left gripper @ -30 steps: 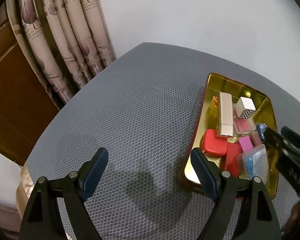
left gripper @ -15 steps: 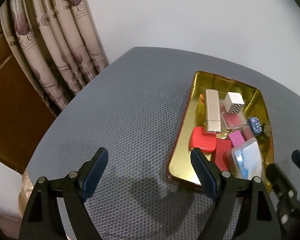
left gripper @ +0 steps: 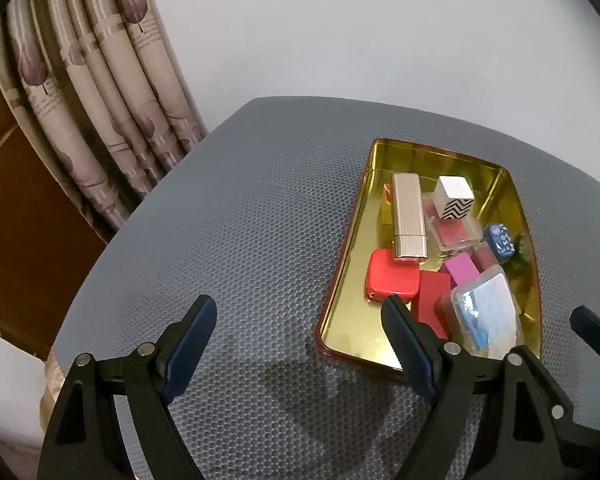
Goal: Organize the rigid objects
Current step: 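Lift the open right tool up away from the gold tin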
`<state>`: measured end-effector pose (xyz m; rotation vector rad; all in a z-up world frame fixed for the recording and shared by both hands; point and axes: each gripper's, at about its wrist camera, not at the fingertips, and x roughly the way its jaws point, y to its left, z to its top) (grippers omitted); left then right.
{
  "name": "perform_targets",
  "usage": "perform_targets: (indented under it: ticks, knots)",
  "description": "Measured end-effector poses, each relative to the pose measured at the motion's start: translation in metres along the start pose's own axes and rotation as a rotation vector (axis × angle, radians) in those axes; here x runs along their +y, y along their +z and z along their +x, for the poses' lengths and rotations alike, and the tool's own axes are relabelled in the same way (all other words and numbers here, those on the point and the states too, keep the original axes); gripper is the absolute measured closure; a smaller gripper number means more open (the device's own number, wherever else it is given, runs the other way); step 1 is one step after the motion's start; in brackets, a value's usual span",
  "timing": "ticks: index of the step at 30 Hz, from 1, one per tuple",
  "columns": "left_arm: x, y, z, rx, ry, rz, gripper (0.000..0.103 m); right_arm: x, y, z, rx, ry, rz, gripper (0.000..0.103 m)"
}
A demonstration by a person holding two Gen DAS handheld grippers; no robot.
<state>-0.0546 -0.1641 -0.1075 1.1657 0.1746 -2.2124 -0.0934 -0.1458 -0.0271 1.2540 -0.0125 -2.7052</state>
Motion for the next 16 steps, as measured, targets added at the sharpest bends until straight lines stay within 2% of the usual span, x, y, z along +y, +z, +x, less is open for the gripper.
perform_targets:
  ticks: [16]
  knots:
    - [0.0011, 0.0006, -0.0023, 0.0, -0.053, -0.024, 0.021, 0.0061, -0.001, -0.0031, 0.0, -0.001, -0.015, 0.03]
